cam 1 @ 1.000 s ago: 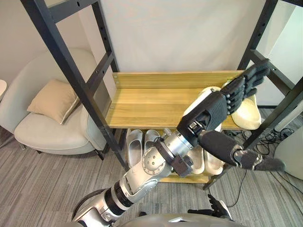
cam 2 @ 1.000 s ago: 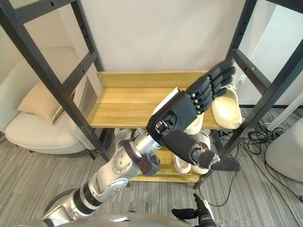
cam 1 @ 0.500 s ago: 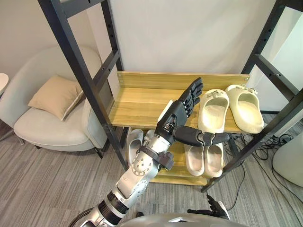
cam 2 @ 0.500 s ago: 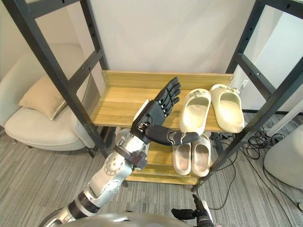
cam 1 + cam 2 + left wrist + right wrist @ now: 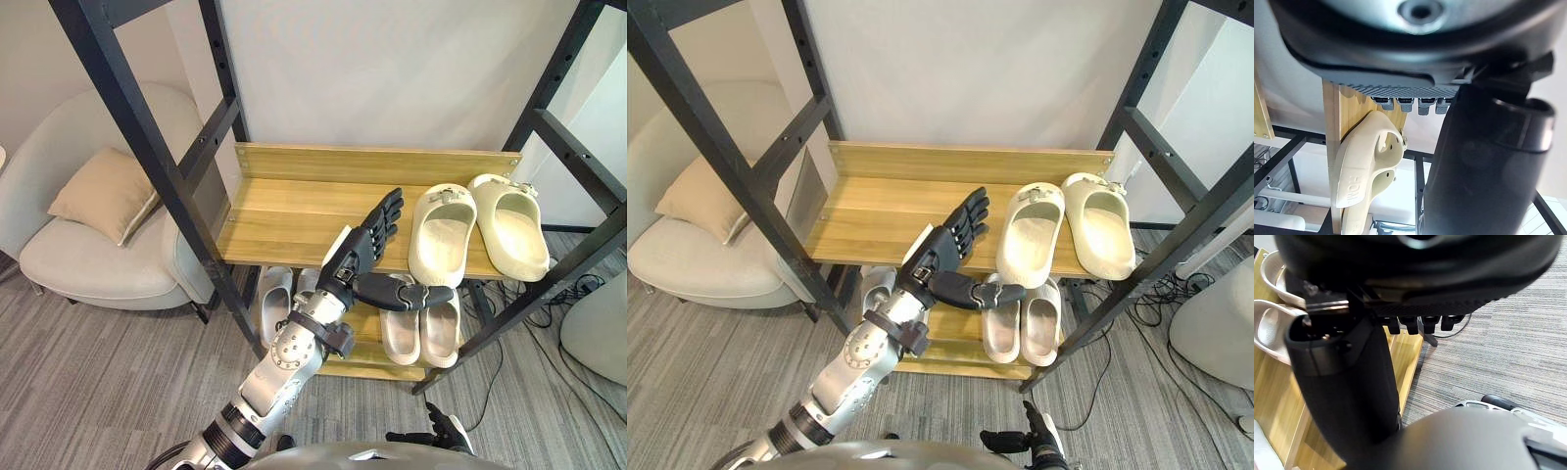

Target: Organize the slippers on the shoe rack

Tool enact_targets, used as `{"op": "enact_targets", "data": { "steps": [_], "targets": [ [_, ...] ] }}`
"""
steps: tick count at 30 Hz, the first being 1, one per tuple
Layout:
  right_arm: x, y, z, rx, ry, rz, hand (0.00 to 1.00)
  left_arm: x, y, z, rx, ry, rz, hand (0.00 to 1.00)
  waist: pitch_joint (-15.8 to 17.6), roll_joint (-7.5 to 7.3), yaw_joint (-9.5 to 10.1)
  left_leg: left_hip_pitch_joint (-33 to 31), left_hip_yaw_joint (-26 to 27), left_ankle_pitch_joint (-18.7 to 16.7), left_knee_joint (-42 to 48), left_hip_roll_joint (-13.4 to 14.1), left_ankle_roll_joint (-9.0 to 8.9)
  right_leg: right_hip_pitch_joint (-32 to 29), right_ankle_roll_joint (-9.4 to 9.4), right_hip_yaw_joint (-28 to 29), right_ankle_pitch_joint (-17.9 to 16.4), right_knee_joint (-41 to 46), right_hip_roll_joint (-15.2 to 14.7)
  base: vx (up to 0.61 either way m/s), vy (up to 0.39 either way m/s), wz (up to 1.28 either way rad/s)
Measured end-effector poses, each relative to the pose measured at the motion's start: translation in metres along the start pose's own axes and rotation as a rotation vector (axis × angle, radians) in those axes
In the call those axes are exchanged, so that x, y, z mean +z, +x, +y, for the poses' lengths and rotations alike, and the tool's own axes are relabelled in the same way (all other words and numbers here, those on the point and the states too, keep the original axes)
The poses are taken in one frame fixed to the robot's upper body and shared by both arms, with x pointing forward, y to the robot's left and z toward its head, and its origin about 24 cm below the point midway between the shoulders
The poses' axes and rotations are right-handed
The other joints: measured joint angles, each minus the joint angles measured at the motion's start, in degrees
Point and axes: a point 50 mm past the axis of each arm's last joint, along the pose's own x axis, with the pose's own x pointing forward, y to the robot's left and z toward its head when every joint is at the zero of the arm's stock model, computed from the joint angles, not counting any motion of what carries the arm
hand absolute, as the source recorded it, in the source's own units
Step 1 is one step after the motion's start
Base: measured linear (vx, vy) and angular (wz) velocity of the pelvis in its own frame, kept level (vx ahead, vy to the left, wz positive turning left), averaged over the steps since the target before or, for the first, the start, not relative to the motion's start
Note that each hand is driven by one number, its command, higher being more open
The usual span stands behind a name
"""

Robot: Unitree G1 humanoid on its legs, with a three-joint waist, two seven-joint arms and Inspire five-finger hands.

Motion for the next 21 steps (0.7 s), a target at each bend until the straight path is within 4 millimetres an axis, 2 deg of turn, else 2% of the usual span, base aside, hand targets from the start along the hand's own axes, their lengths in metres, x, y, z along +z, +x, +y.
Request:
{"op": "enact_targets", "data": {
  "steps": [6, 21],
  "targets": [
    [0.0, 0.0, 0.0, -0.002, 0.001, -0.001, 1.0, -0.012, -0.002, -0.008, -0.046, -0.004, 0.054, 1.0, 0.0, 0.01, -0.02, 0.0, 0.4, -0.3, 0.0, 0.0, 0.03, -0.2, 0.01, 0.5, 0.0, -0.1, 0.0, -0.01, 0.004, -0.04],
    [0.001, 0.0, 0.001, -0.006, -0.004, 0.002, 1.0, -0.016, 0.001, -0.02, -0.109, 0.024, 0.067, 1.0, 0.0, 0.07, -0.05, 0.0, 0.6, -0.3, 0.0, 0.0, -0.01, -0.2, 0.01, 0.6, 0.0, -0.2, 0.0, 0.0, 0.0, 0.0]
  ]
}}
